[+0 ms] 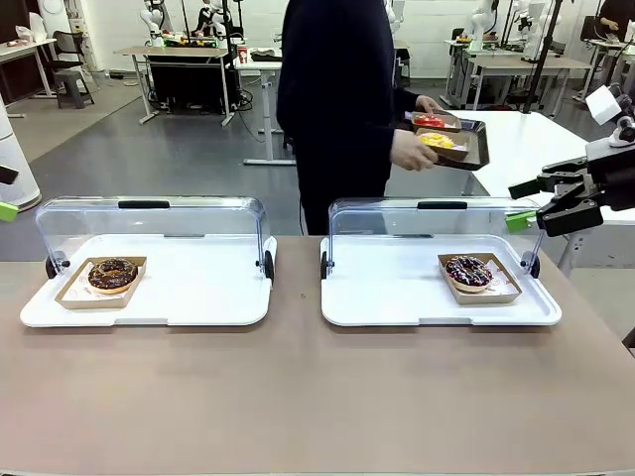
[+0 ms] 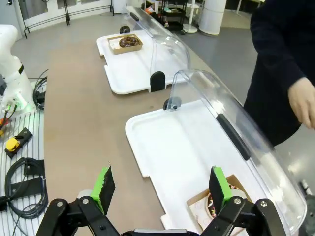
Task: Provide the desired donut to the person.
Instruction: Place the picked Paper togo box onto the Handle tray extended by the person.
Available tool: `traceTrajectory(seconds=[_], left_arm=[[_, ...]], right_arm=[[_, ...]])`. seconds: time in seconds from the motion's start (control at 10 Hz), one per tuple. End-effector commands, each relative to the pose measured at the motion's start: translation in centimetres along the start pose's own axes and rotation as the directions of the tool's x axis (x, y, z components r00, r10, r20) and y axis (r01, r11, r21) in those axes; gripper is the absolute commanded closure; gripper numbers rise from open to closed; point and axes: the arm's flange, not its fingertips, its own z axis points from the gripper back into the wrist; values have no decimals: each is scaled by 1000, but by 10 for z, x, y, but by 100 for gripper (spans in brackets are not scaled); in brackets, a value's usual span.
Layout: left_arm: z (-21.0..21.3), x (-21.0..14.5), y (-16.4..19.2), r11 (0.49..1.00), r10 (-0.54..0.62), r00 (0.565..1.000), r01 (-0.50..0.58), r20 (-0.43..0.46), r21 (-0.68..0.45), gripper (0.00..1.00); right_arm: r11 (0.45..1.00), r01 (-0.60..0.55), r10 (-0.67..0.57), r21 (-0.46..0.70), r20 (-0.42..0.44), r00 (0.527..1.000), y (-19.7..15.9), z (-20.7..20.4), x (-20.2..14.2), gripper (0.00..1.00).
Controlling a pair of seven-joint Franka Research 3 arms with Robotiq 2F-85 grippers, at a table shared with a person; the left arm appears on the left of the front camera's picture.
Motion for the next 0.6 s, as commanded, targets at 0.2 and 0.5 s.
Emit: traceTrajectory(seconds=[0.2,0.5], left_arm=[[1,0,0,1000,7,1000,-7,6,0,0],[1,0,0,1000,7,1000,-7,6,0,0]], right_arm=[[991,86,-97,-100,-108,989,-9,2,6,0],[982,122,-141,-141,-134,981,-11,3,7,0]])
